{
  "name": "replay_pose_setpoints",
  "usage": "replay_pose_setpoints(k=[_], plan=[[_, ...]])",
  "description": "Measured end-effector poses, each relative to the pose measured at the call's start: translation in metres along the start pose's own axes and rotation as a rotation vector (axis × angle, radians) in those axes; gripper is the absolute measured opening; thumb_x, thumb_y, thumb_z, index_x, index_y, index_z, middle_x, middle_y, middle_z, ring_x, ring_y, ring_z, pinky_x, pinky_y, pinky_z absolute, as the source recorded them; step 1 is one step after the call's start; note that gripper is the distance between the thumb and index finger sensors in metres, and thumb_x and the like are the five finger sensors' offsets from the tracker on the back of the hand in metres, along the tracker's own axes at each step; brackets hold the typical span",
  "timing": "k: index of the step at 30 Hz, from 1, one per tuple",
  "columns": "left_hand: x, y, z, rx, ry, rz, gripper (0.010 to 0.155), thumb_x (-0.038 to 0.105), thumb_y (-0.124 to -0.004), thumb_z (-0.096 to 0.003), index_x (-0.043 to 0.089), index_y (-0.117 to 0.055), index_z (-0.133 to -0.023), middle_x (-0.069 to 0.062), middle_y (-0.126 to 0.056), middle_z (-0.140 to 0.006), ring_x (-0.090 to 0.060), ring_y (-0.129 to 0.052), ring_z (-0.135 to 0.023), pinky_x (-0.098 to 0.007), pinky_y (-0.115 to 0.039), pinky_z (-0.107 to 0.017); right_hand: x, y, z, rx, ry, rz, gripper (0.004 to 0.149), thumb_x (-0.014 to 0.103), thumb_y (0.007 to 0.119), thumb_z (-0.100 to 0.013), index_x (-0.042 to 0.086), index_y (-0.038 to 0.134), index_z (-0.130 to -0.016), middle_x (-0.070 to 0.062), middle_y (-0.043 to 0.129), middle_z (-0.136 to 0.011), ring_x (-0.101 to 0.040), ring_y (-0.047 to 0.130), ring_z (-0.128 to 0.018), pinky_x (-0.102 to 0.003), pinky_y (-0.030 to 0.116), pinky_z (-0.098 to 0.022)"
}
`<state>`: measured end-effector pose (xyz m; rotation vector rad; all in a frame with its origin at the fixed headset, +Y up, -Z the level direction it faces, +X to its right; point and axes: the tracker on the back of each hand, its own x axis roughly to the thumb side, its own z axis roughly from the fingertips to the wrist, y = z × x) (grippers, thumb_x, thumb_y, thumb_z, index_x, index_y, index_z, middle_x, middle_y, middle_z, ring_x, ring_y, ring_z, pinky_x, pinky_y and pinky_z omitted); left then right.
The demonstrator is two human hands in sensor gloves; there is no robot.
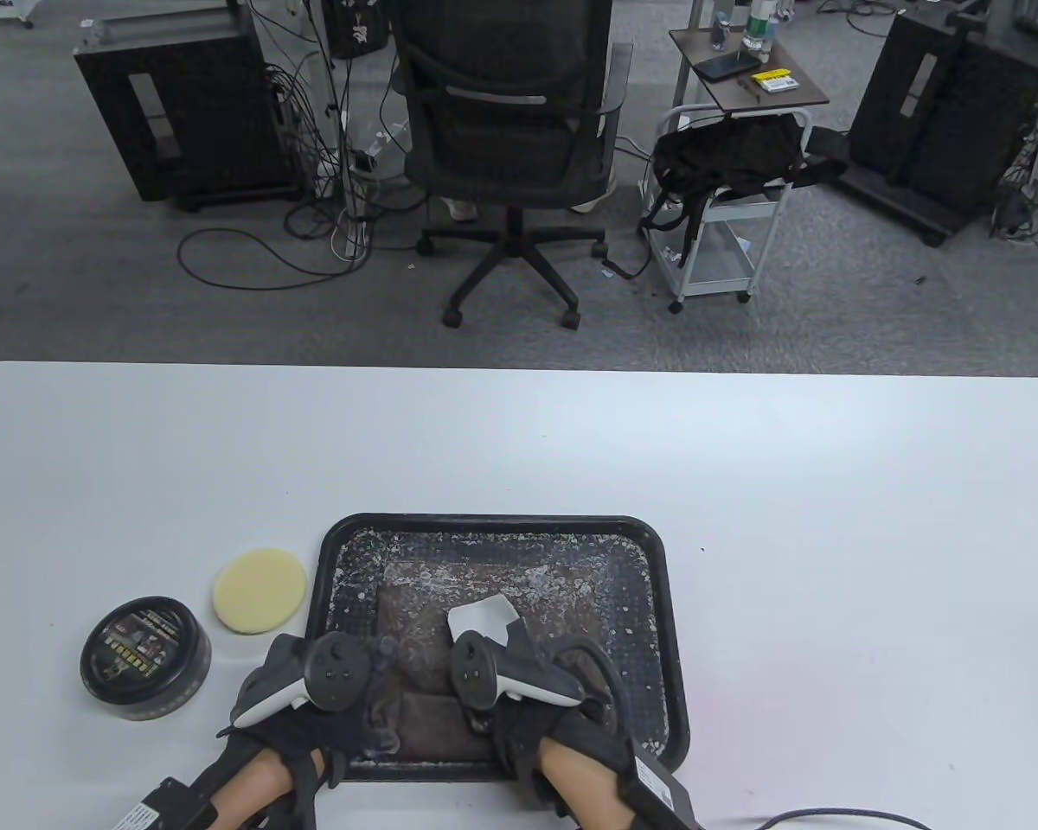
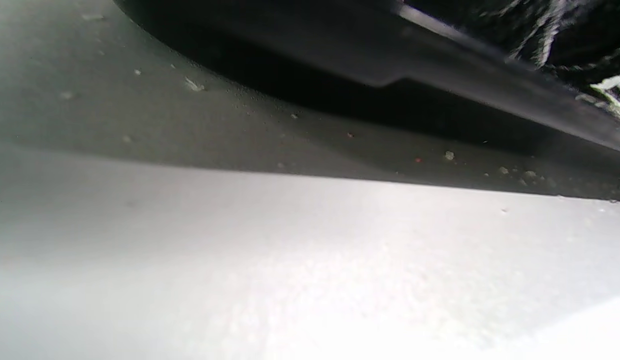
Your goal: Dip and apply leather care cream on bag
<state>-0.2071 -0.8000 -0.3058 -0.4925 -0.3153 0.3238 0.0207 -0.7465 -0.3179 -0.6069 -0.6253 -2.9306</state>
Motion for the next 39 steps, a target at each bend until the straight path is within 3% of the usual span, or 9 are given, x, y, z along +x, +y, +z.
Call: replay_pose_setpoints(k=[10, 21, 30, 34, 39], plan=[[-0.002, 0.000, 0.000, -0.001, -0.008, -0.005, 0.085, 0.056, -0.079, -0.0349, 0.036, -0.031, -0.103, 0.004, -0.026, -0.109, -0.027, -0.026, -0.107, -0.049, -0.014, -0.076, -0.054, -0.005, 0.013, 0.070, 0.172, -0.089, 0.053, 0.016, 0.077, -0.038, 0.029, 0.078, -0.090, -0.002, 0.071, -0.099, -0.030, 0.072, -0.092, -0.050, 0.057, -0.069], [-0.003, 0.001, 0.000, 0.007, -0.011, -0.021, 0.080, 0.056, -0.079, -0.0347, 0.036, -0.039, -0.102, 0.005, -0.027, -0.109, -0.026, -0.027, -0.107, -0.049, -0.016, -0.076, -0.069, -0.006, 0.019, 0.124, 0.329, -0.050, 0.054, 0.017, 0.078, -0.037, 0.021, 0.076, -0.091, -0.014, 0.075, -0.093, -0.036, 0.084, -0.084, -0.052, 0.066, -0.065], [-0.004, 0.000, 0.000, 0.022, -0.015, -0.036, 0.078, 0.056, -0.078, -0.0342, 0.037, -0.042, -0.101, 0.007, -0.029, -0.109, -0.026, -0.029, -0.107, -0.048, -0.017, -0.076, -0.036, -0.003, 0.017, 0.073, 0.252, 0.087, 0.056, 0.018, 0.078, -0.037, 0.009, 0.074, -0.092, -0.026, 0.079, -0.088, -0.042, 0.090, -0.076, -0.055, 0.071, -0.060], [-0.002, -0.001, 0.000, 0.024, -0.007, -0.047, 0.078, 0.056, -0.077, -0.0341, 0.037, -0.042, -0.101, 0.006, -0.029, -0.109, -0.026, -0.029, -0.107, -0.049, -0.017, -0.076, -0.016, 0.001, 0.015, 0.057, 0.257, 0.196, 0.056, 0.018, 0.079, -0.037, 0.007, 0.074, -0.092, -0.027, 0.080, -0.086, -0.043, 0.091, -0.075, -0.056, 0.072, -0.060], [-0.002, -0.001, 0.000, 0.018, -0.014, -0.049, 0.078, 0.056, -0.077, -0.0345, 0.037, -0.041, -0.101, 0.006, -0.027, -0.109, -0.027, -0.028, -0.107, -0.049, -0.017, -0.076, 0.013, 0.003, 0.014, -0.017, 0.151, 0.191, 0.056, 0.018, 0.078, -0.037, 0.009, 0.074, -0.092, -0.025, 0.079, -0.088, -0.042, 0.090, -0.077, -0.056, 0.070, -0.061]])
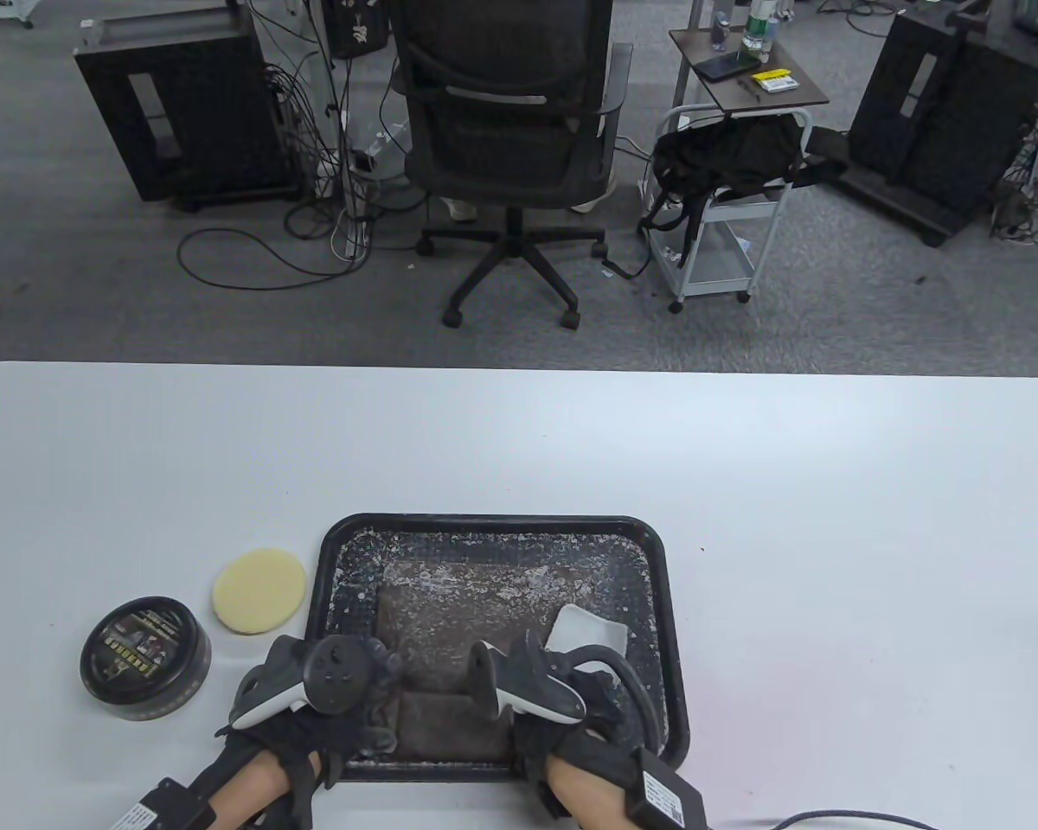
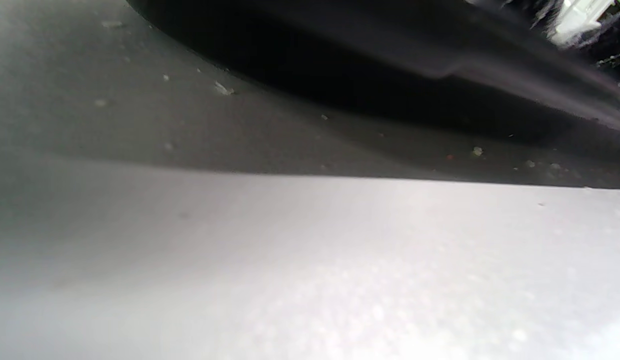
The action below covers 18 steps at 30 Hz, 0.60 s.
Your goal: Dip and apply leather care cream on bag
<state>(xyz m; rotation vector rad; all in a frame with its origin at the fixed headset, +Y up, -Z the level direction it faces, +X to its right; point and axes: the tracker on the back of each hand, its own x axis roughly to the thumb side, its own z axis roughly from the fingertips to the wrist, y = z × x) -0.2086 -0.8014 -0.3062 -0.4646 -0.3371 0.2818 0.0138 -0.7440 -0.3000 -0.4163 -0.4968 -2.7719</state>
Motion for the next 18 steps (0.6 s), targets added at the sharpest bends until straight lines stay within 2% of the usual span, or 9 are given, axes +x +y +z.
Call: replay_pose_setpoints(k=[4, 13, 18], plan=[[0.000, 0.000, 0.000, 0.000, -0.003, -0.011, 0.078, 0.056, -0.076, -0.0347, 0.036, -0.041, -0.101, 0.006, -0.027, -0.109, -0.027, -0.028, -0.107, -0.050, -0.017, -0.076, 0.024, 0.000, 0.002, -0.077, -0.051, 0.048, 0.056, 0.019, 0.078, -0.037, 0.011, 0.074, -0.093, -0.024, 0.079, -0.089, -0.041, 0.089, -0.078, -0.055, 0.070, -0.062], [0.001, -0.001, 0.000, -0.004, -0.002, -0.011, 0.078, 0.056, -0.076, -0.0348, 0.036, -0.040, -0.101, 0.005, -0.027, -0.109, -0.028, -0.027, -0.107, -0.050, -0.017, -0.076, 0.064, -0.003, 0.002, -0.222, -0.131, -0.028, 0.056, 0.019, 0.078, -0.037, 0.013, 0.074, -0.093, -0.022, 0.078, -0.090, -0.040, 0.087, -0.079, -0.054, 0.068, -0.063], [0.003, 0.001, 0.001, -0.029, -0.030, 0.013, 0.081, 0.052, -0.079, -0.0363, 0.031, -0.037, -0.102, -0.001, -0.029, -0.109, -0.031, -0.028, -0.106, -0.049, -0.022, -0.076, 0.075, -0.005, 0.001, -0.276, -0.204, -0.075, 0.055, 0.020, 0.078, -0.038, 0.016, 0.074, -0.093, -0.019, 0.076, -0.092, -0.038, 0.085, -0.082, -0.053, 0.067, -0.065]])
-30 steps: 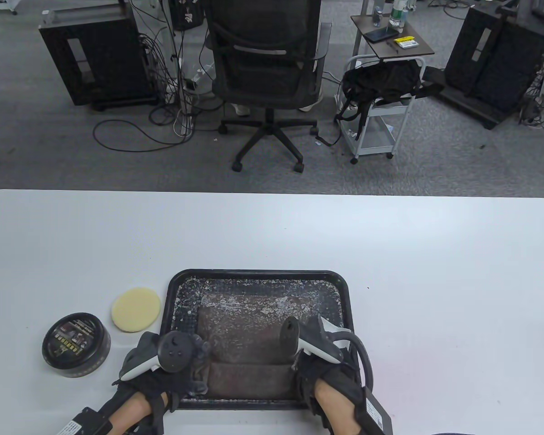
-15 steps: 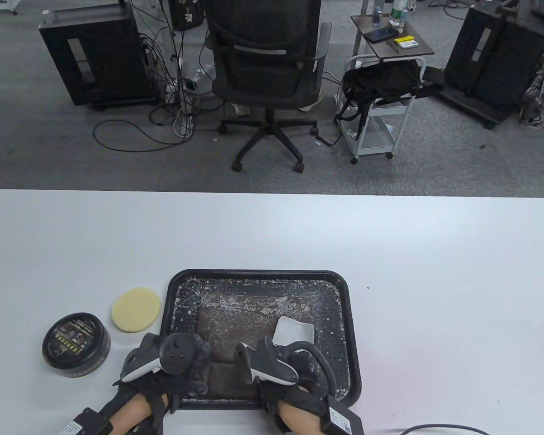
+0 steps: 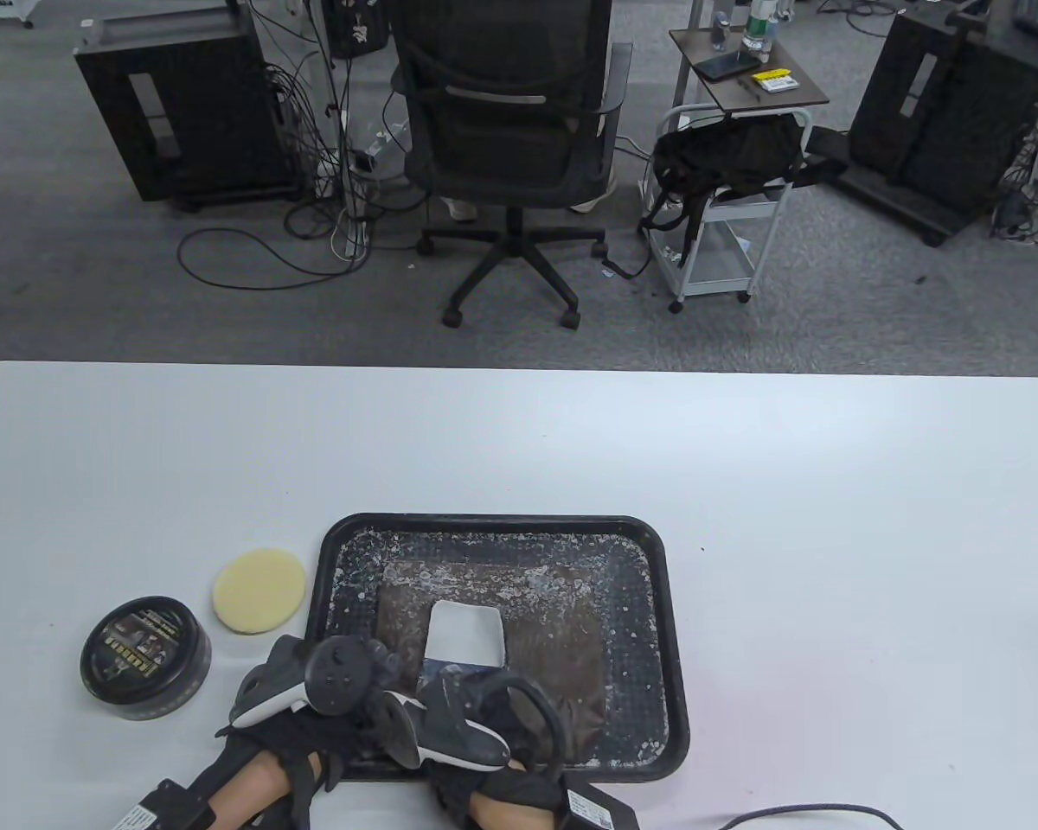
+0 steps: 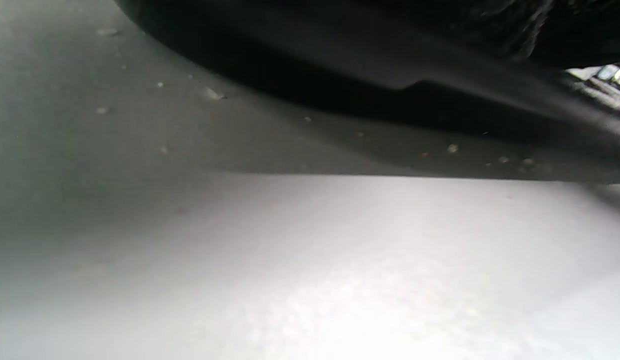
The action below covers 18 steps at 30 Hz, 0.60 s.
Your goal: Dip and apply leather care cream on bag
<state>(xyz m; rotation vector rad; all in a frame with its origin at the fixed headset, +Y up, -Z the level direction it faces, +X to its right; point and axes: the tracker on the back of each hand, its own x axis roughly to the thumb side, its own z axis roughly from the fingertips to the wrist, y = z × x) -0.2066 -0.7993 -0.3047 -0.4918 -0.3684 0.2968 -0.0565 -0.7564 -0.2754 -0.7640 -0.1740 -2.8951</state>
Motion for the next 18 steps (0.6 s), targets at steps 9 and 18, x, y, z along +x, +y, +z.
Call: replay_pose_setpoints(k=[9, 18], plan=[[-0.0023, -0.0031, -0.0026, -0.120, 0.015, 0.025, 0.085, 0.041, -0.076, -0.0400, 0.029, -0.016, -0.099, 0.002, -0.012, -0.107, -0.026, -0.011, -0.104, -0.045, -0.011, -0.075, 0.0015, -0.0001, -0.0020, -0.047, -0.079, -0.143, 0.054, 0.020, 0.078, -0.038, 0.023, 0.076, -0.092, -0.012, 0.074, -0.096, -0.036, 0.080, -0.086, -0.052, 0.064, -0.067], [-0.0032, -0.0027, -0.0027, -0.114, 0.034, 0.029, 0.074, 0.037, -0.071, -0.0419, 0.032, -0.023, -0.098, 0.006, -0.013, -0.107, -0.023, -0.011, -0.105, -0.042, -0.011, -0.075, 0.0049, -0.0028, -0.0014, -0.036, -0.170, -0.214, 0.051, 0.019, 0.079, -0.037, 0.026, 0.085, -0.087, -0.006, 0.080, -0.096, -0.032, 0.080, -0.089, -0.050, 0.063, -0.068]])
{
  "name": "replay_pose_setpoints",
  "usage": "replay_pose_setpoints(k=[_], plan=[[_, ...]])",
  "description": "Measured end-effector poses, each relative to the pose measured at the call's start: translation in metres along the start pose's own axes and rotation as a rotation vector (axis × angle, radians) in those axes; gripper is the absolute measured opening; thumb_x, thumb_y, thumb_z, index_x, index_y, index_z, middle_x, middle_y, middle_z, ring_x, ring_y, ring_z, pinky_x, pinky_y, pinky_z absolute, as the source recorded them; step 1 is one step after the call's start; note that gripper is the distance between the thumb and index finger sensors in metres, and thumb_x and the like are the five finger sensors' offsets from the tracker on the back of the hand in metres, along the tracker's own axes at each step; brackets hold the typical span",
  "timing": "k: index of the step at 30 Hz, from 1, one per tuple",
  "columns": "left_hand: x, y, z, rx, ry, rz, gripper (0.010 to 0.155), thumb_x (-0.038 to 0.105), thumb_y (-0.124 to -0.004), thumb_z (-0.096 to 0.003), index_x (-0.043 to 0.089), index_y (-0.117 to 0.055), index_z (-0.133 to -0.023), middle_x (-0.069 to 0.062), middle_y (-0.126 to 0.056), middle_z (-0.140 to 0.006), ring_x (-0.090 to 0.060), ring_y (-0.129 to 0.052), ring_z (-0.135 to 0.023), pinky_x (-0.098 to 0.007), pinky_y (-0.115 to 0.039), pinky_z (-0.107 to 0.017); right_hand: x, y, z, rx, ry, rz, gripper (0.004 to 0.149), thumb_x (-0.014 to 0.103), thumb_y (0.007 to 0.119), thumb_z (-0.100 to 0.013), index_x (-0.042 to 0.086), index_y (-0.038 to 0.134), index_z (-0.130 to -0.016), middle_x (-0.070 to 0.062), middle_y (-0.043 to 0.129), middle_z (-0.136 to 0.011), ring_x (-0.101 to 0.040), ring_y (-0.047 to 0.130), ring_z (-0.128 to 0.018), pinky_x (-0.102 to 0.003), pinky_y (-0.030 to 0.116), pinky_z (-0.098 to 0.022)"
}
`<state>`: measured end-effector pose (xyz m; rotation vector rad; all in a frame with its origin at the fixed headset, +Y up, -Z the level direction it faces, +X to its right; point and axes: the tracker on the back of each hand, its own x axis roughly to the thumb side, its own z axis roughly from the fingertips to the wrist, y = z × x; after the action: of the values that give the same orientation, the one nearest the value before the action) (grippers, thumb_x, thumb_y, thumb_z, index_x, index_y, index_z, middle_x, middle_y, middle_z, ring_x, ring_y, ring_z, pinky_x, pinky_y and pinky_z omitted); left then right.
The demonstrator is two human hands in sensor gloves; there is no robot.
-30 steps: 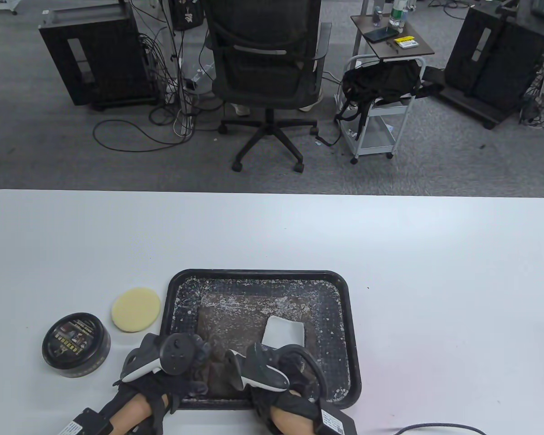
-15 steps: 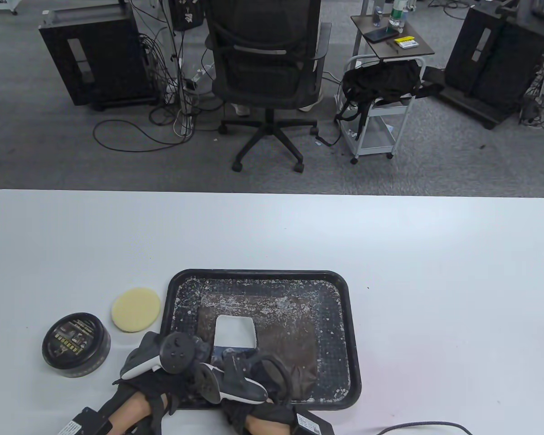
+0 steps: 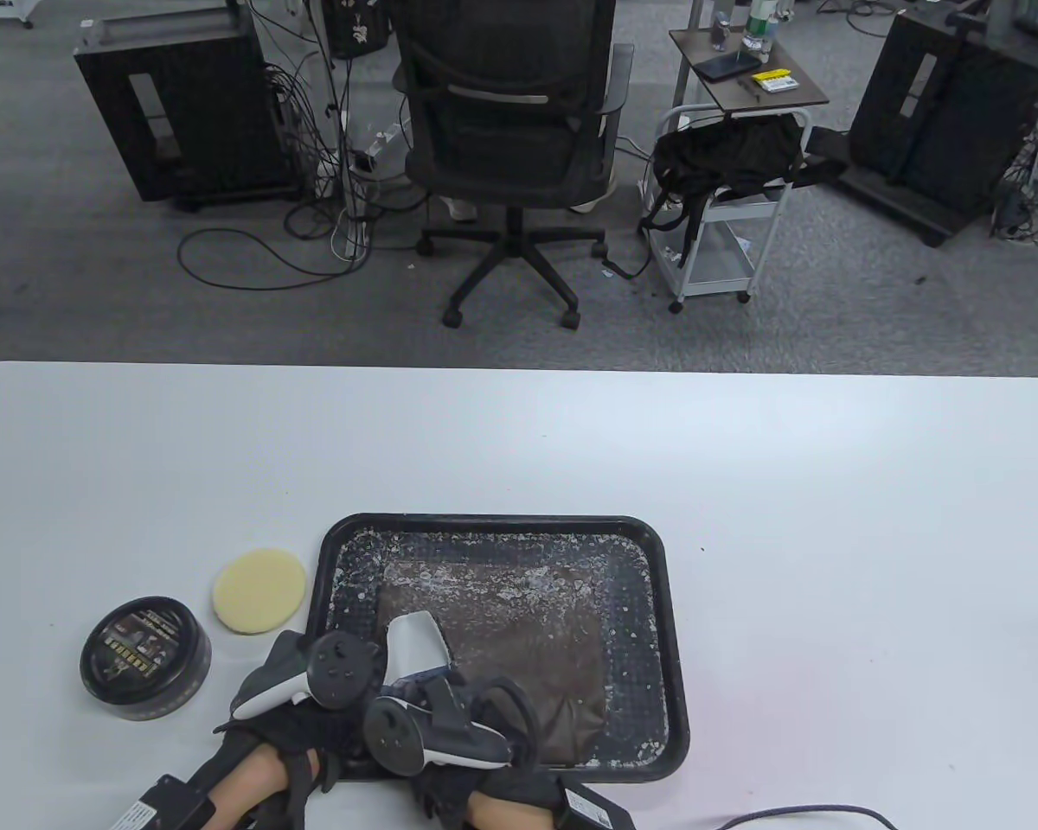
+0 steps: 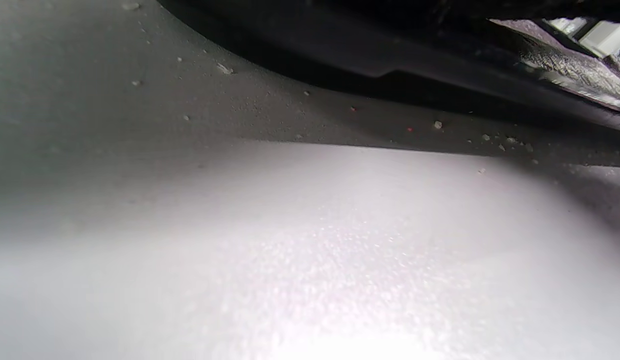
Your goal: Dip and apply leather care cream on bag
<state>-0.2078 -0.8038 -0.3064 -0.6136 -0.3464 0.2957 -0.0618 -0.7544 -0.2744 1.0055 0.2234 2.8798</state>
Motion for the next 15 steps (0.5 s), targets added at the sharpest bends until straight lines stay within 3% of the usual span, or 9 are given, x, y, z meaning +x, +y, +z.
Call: replay_pose_setpoints(k=[8, 15], plan=[[-0.001, 0.001, 0.000, 0.005, 0.003, -0.002, 0.069, 0.039, -0.071, -0.0420, 0.033, -0.029, -0.097, 0.007, -0.013, -0.107, -0.022, -0.013, -0.105, -0.041, -0.012, -0.075, -0.011, -0.004, 0.001, 0.089, -0.076, -0.107, 0.048, 0.016, 0.078, -0.038, 0.028, 0.092, -0.082, -0.002, 0.081, -0.096, -0.030, 0.079, -0.089, -0.052, 0.060, -0.068], [-0.003, 0.001, 0.000, 0.022, -0.005, 0.001, 0.069, 0.040, -0.072, -0.0418, 0.036, -0.032, -0.098, 0.008, -0.016, -0.107, -0.021, -0.015, -0.105, -0.040, -0.013, -0.075, -0.018, -0.006, 0.004, 0.199, -0.060, -0.106, 0.046, 0.016, 0.076, -0.039, 0.031, 0.092, -0.079, 0.006, 0.079, -0.093, -0.022, 0.074, -0.090, -0.051, 0.060, -0.069]])
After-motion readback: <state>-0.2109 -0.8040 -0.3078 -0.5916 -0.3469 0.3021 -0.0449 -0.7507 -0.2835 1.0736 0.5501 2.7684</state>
